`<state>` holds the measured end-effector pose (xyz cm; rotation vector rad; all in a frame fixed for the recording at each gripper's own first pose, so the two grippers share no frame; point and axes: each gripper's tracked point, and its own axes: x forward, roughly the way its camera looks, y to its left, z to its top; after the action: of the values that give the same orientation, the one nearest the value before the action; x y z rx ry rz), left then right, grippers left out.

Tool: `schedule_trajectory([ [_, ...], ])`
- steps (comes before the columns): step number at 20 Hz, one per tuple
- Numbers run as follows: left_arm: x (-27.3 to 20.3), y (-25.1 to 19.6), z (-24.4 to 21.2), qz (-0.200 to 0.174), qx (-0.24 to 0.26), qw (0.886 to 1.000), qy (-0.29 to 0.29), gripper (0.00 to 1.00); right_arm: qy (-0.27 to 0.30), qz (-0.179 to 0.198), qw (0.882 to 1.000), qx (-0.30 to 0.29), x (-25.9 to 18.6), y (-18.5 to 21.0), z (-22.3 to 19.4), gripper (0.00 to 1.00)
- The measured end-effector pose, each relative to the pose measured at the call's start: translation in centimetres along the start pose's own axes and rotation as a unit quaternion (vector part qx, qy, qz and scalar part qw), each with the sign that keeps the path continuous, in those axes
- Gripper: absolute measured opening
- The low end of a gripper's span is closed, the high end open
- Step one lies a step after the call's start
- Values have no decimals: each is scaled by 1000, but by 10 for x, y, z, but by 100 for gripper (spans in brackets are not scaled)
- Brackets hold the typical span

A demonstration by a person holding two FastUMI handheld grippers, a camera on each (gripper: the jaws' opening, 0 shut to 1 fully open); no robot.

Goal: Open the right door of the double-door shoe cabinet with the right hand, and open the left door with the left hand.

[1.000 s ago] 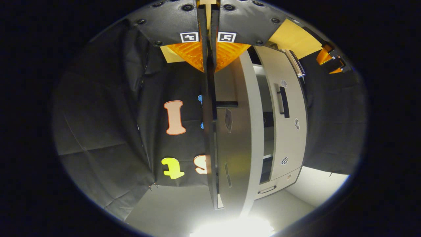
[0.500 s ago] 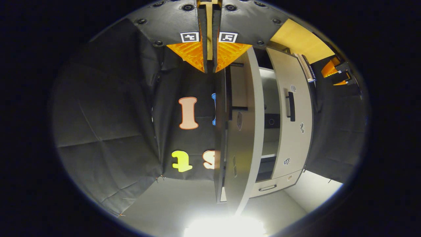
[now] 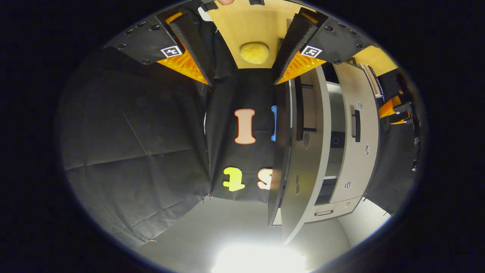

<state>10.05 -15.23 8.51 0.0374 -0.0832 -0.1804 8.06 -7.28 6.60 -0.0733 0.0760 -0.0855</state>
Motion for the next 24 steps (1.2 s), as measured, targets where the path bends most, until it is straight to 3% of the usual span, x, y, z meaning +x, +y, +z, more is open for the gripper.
schedule_trajectory([
  [9, 84, 7, 20, 2, -26, 1000, -2, 88, 48, -58, 997, 30, -16, -40, -32, 98],
  [20, 157, 19, -22, 14, -39, 997, 67, 88, 70, -99, 991, 56, -25, -73, -56, 96],
  [21, 161, 22, -26, 14, -44, 996, 73, 88, 72, -101, 991, 55, -26, -75, -59, 100],
  [22, 165, 22, -28, 11, -52, 996, 75, 85, 74, -103, 990, 54, -26, -77, -60, 99],
  [24, 170, 21, -34, 7, -73, 994, 81, 67, 78, -104, 990, 52, -25, -80, -61, 96],
])
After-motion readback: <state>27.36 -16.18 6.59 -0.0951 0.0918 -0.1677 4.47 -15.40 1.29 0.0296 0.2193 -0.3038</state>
